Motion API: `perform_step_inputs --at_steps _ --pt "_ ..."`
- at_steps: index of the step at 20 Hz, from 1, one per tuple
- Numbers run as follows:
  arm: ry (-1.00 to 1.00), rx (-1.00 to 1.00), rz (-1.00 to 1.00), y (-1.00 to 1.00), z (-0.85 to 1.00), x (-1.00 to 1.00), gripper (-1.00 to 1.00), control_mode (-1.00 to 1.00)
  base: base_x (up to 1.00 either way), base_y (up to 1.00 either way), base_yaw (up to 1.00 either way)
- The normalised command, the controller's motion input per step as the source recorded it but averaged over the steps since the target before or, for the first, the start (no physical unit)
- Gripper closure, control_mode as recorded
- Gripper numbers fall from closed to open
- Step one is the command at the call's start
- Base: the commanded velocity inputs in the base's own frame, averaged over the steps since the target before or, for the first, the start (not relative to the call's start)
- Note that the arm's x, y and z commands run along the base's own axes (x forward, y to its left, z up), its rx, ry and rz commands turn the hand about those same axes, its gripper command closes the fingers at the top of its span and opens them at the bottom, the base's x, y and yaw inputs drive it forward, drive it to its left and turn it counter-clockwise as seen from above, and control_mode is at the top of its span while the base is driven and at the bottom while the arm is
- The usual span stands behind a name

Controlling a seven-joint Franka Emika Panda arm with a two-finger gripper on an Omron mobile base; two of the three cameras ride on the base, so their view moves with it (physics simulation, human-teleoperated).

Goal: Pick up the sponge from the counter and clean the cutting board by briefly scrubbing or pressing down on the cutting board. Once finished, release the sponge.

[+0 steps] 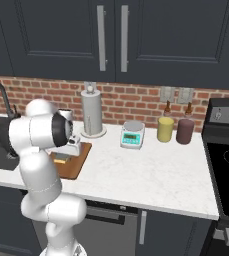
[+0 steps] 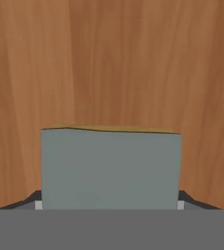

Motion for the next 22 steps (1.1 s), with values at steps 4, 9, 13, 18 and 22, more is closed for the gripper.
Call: perform_step_inputs --at_steps 4,9,13,18,22 --pt "0.0 0.03 0.0 0.0 -0.42 -0.98 1.0 -1.0 0.0 0.0 0.0" --pt "0.0 0.03 0.0 0.0 -0.42 -1.0 1.0 -1.0 0.0 0.0 0.0" --pt "0.0 0.04 0.0 0.0 -0.5 -0.93 1.0 -1.0 0.0 0.0 0.0" --pt "0.02 0.05 0.0 0.0 -0.59 -0.64 1.0 -1.0 0.0 0.0 0.0" --pt "0.14 0.06 0.0 0.0 -0.65 -0.19 1.0 -1.0 0.0 0.0 0.0"
